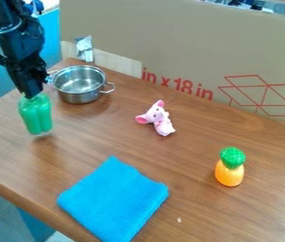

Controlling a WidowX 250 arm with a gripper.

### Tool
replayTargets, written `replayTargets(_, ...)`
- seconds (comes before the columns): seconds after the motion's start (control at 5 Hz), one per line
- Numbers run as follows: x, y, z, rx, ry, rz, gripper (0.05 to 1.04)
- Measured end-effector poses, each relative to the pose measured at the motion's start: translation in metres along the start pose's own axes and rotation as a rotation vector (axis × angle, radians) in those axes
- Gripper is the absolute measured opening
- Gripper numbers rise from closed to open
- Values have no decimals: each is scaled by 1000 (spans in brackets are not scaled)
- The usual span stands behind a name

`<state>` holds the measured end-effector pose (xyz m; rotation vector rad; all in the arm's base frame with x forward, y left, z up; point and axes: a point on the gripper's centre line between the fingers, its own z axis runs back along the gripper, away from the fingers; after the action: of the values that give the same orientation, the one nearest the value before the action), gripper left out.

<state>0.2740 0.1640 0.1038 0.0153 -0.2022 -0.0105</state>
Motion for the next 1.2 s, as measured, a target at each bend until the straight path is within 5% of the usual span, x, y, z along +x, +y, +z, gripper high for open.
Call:
replayTargets(0.4, 5, 14, -9, 123, 29, -61, 98)
replayTargets(0.6, 2, 26, -14, 135, 32, -33, 122)
replayTargets(0.8, -1, 32, -15, 61, 17, -2, 313)
replayTargets(1.2, -15, 43, -9, -12, -22, 87, 915)
